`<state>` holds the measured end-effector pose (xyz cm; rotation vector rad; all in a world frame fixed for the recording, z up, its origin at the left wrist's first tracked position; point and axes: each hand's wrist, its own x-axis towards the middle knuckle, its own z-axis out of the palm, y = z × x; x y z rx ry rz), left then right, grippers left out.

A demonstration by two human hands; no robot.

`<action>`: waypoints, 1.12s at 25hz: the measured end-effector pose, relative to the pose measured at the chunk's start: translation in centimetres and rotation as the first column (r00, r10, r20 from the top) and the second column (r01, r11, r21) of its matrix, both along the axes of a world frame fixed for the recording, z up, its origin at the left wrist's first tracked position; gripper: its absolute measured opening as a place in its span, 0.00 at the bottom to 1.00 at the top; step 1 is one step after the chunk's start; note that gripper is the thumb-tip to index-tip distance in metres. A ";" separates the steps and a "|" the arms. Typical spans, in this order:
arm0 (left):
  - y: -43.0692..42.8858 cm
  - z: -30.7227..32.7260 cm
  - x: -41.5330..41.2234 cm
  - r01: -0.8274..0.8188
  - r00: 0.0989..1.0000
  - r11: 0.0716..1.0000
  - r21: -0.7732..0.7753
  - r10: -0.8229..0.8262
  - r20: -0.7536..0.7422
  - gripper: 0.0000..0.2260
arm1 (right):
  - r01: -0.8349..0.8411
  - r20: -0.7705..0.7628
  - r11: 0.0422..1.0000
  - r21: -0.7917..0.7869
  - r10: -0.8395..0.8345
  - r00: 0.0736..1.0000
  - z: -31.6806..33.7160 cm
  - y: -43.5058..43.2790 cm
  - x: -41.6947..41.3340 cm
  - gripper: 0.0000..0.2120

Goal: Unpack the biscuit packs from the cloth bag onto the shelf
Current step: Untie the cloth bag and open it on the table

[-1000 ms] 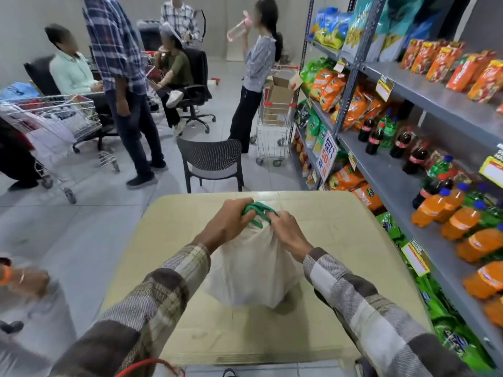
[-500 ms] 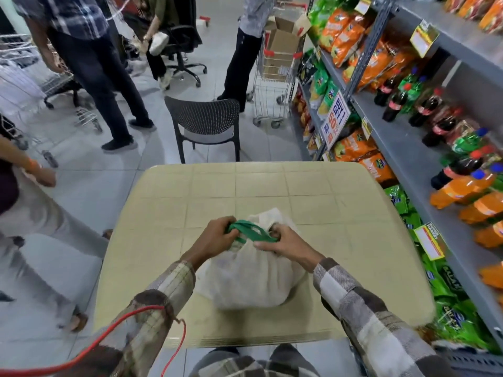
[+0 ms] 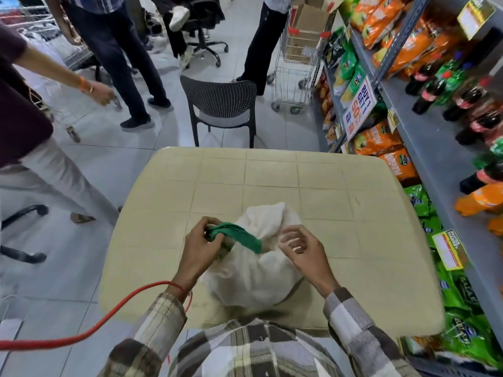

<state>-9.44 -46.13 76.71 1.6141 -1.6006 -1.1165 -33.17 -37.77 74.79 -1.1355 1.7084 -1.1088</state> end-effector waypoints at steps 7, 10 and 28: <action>1.6 -0.1 -1.8 0.163 0.987 0.984 0.070 -0.163 0.003 0.10 | -0.507 -0.599 0.847 0.159 0.491 0.632 -1.3 -2.8 1.4 0.32; 1.9 0.3 -1.8 0.243 0.970 0.969 -0.044 -0.244 -0.014 0.06 | -0.522 -0.477 0.840 0.147 0.522 0.707 -1.5 -3.0 1.7 0.26; 0.5 -2.3 0.4 -0.205 0.630 0.725 0.657 0.612 -0.479 0.12 | 0.050 0.493 0.980 0.193 -0.141 0.858 -1.9 -2.8 -1.0 0.12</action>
